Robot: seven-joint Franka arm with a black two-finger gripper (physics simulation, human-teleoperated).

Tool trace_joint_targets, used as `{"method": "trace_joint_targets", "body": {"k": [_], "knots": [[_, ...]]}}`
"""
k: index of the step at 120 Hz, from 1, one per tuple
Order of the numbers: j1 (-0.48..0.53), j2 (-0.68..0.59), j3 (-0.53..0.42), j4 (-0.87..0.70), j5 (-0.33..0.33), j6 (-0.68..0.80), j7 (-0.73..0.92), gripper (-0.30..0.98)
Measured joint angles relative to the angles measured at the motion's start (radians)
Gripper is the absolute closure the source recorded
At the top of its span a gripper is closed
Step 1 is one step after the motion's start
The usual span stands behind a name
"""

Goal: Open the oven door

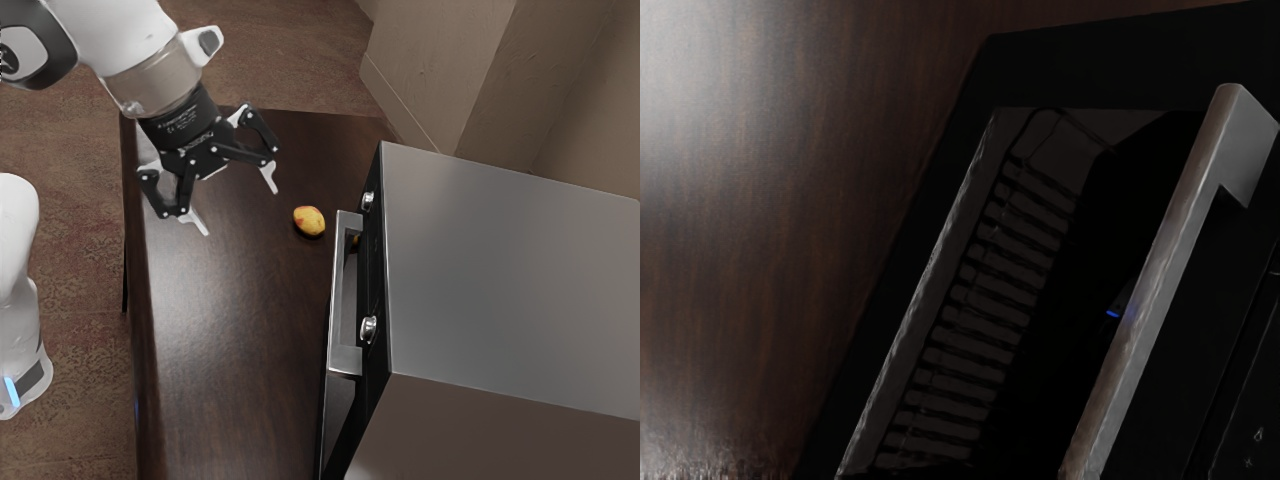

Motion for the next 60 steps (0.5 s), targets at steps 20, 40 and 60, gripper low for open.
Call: {"method": "trace_joint_targets", "body": {"k": [20,40,60], "knots": [[-0.004,0.026,-0.038,-0.017,-0.018,0.073,0.103,0.0],[0.022,0.039,-0.053,-0.018,-0.025,0.108,0.176,0.0],[0.053,0.073,-0.07,-0.017,-0.027,0.134,0.231,0.0]]}}
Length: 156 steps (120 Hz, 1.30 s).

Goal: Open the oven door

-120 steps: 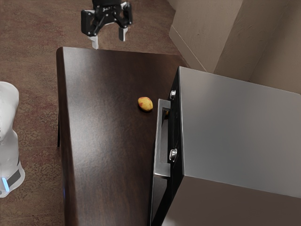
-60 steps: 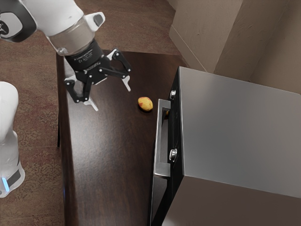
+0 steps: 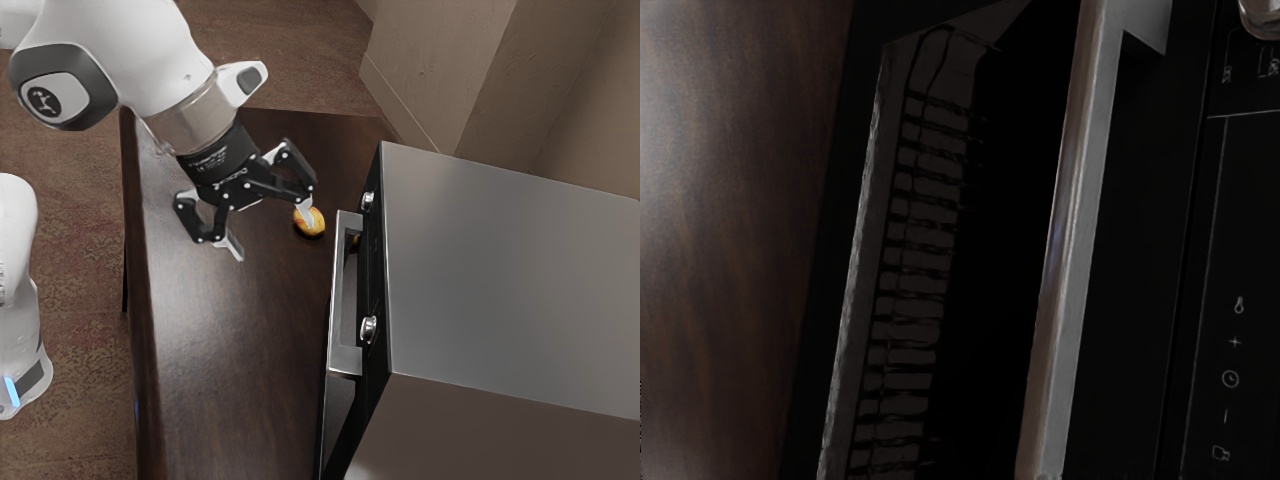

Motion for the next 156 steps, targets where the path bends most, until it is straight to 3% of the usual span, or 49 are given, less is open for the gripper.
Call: {"method": "trace_joint_targets", "body": {"k": [71,156], "knots": [[0.113,0.105,-0.022,-0.004,-0.053,0.03,0.127,0.0],[0.143,0.189,-0.025,-0.04,-0.113,0.037,0.204,0.0]]}}
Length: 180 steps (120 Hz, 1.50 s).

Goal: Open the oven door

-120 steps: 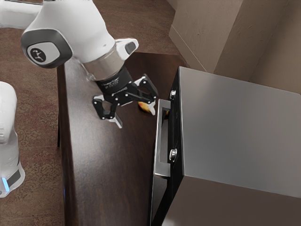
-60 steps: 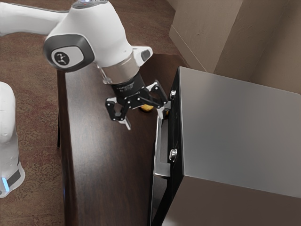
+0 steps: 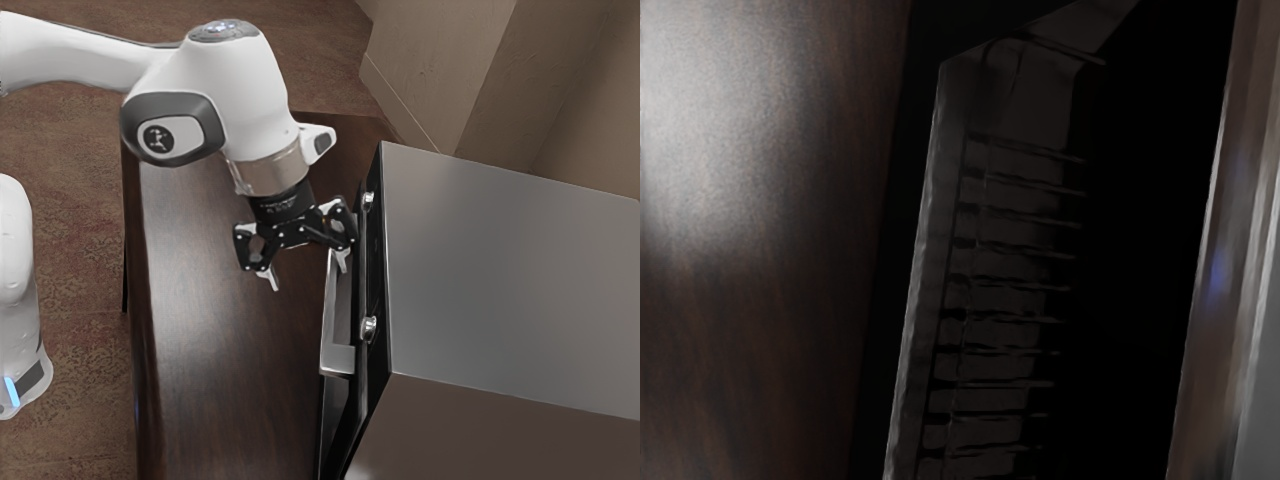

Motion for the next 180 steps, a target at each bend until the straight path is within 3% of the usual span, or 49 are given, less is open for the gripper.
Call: {"method": "trace_joint_targets", "body": {"k": [30,60,104,158,180], "knots": [[0.006,-0.037,-0.001,-0.033,-0.02,-0.001,0.012,0.07],[0.01,-0.155,-0.001,-0.112,-0.057,-0.006,0.022,0.12],[0.019,-0.284,0.001,-0.239,-0.162,-0.017,0.053,0.13],[-0.011,-0.415,0.008,-0.378,-0.238,-0.026,0.076,0.12],[-0.054,-0.546,0.006,-0.445,-0.255,-0.048,0.072,0.12]]}}
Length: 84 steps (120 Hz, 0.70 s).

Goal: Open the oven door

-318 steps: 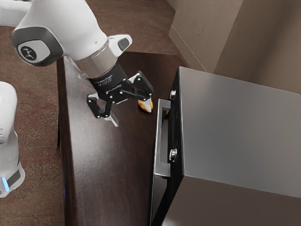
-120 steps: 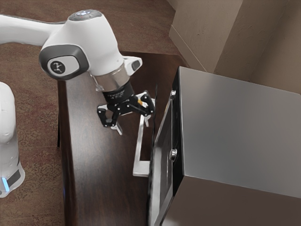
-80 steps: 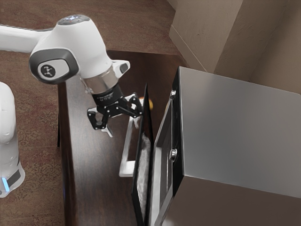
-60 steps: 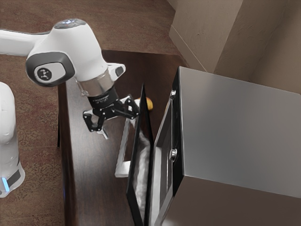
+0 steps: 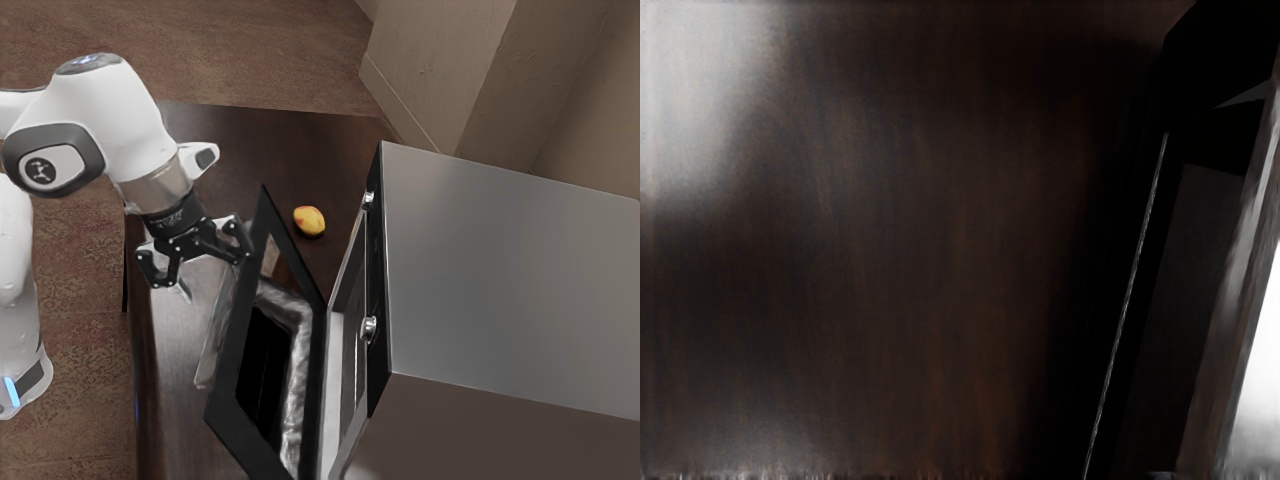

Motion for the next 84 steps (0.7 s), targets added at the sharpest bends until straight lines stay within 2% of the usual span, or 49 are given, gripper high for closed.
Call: {"method": "trace_joint_targets", "body": {"k": [24,30,34,44,48,53,58,63,69,84], "knots": [[-0.035,-0.17,-0.014,-0.012,0.012,-0.071,-0.032,0.12],[-0.037,-0.156,-0.02,0.04,0.05,-0.09,-0.04,0.11],[-0.031,-0.114,-0.003,0.102,0.091,-0.104,-0.045,0.1],[0.011,0.095,0.08,0.343,0.229,-0.16,-0.055,0.05],[0.034,0.182,0.157,0.418,0.276,-0.184,-0.059,0.04],[0.083,0.297,0.295,0.505,0.318,-0.211,-0.064,0.03],[0.146,0.402,0.369,0.61,0.351,-0.249,-0.071,0.02],[0.198,0.513,0.403,0.772,0.393,-0.323,-0.102,0.02],[0.217,0.585,0.428,0.897,0.448,-0.429,-0.156,0.01],[0.165,0.703,0.517,0.976,0.561,-0.643,-0.305,0.0]]}}
